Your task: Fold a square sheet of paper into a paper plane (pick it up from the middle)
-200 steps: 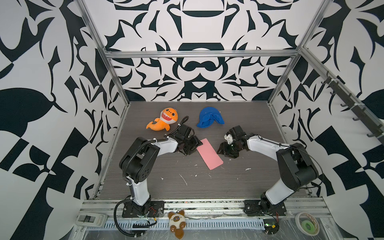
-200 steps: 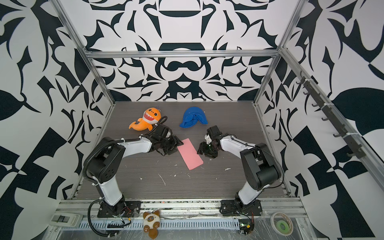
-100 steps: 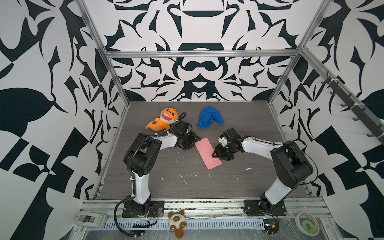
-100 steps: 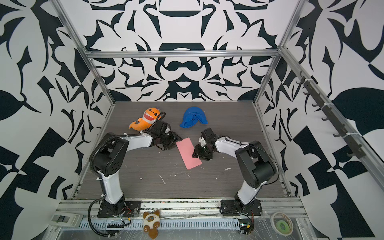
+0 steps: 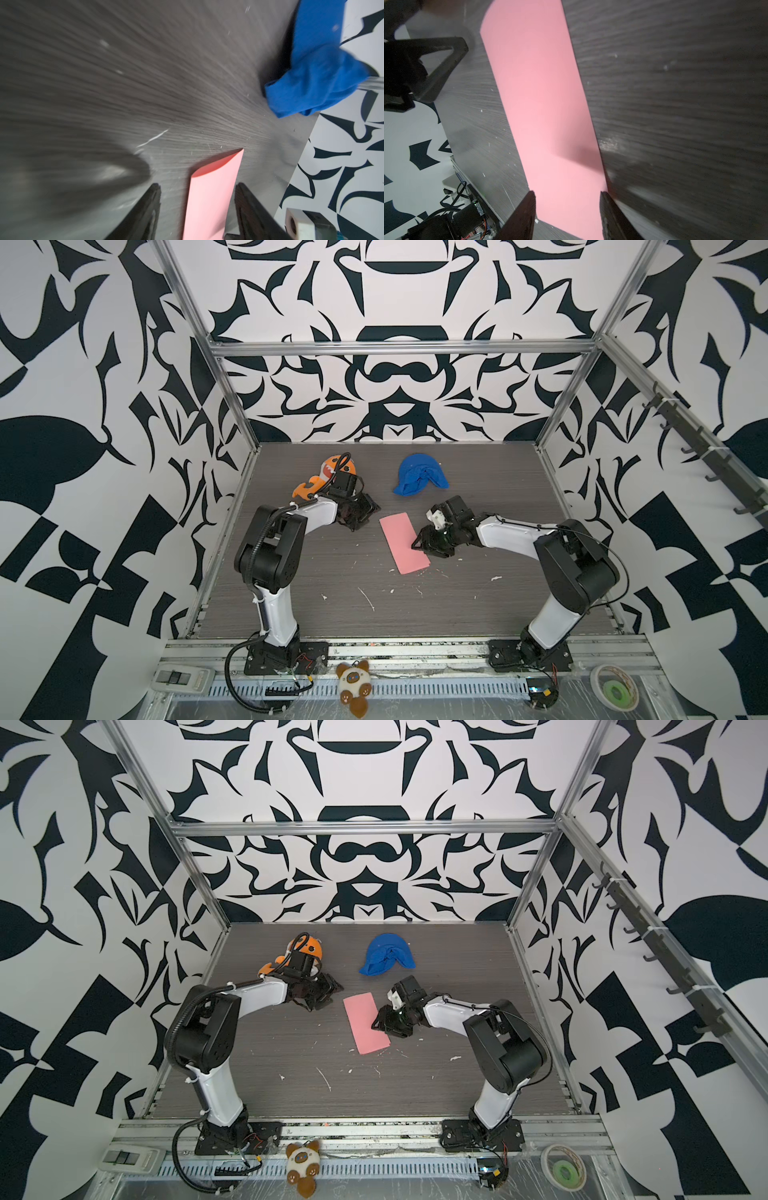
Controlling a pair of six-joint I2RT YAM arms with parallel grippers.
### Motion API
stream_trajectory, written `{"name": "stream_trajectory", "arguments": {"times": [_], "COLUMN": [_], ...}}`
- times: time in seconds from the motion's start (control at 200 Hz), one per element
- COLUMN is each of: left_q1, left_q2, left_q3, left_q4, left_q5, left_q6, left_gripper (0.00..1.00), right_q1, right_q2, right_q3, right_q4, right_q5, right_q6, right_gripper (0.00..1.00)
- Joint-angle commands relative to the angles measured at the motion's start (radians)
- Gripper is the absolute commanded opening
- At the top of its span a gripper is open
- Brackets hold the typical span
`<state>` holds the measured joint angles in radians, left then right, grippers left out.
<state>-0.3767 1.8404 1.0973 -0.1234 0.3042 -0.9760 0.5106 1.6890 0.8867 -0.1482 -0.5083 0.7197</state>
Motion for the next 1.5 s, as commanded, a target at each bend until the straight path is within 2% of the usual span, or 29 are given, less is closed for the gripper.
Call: {"name": "stream_trajectory", "arguments": {"times": [0.0, 0.165, 0.35, 0.47, 1.02, 1.3, 1.495], "left_q1": [-0.019, -0.095, -0.155, -0.157, -0.157, -0.157, -0.157], "left_q2": [-0.091, -0.131, -0.081, -0.044, -0.007, 0.005, 0.016], "left_q3": [-0.052, -0.098, -0.093, -0.085, -0.085, -0.085, -0.084], "left_q4": [-0.038, -0.002, 0.042, 0.060, 0.063, 0.064, 0.069], "left_q5": [-0.021, 0.001, 0.022, 0.037, 0.039, 0.041, 0.045], "left_q6": [-0.002, -0.058, -0.093, -0.099, -0.096, -0.096, -0.096], "left_gripper": [0.61, 0.59, 0.53, 0.51, 0.51, 0.51, 0.51], "right_q1": [-0.038, -0.050, -0.050, -0.050, -0.050, -0.050, -0.050], "right_q2": [-0.086, -0.091, -0.085, -0.075, -0.034, -0.034, -0.027], "right_q3": [-0.035, -0.066, -0.087, -0.097, -0.133, -0.137, -0.137], "right_q4": [0.010, -0.047, -0.056, -0.046, 0.017, 0.073, 0.100], "right_q5": [0.004, -0.032, -0.078, -0.105, -0.184, -0.201, -0.211], "right_q6": [-0.021, -0.061, -0.054, -0.042, -0.003, 0.033, 0.065], "right_gripper": [0.54, 0.52, 0.51, 0.50, 0.45, 0.36, 0.26]}}
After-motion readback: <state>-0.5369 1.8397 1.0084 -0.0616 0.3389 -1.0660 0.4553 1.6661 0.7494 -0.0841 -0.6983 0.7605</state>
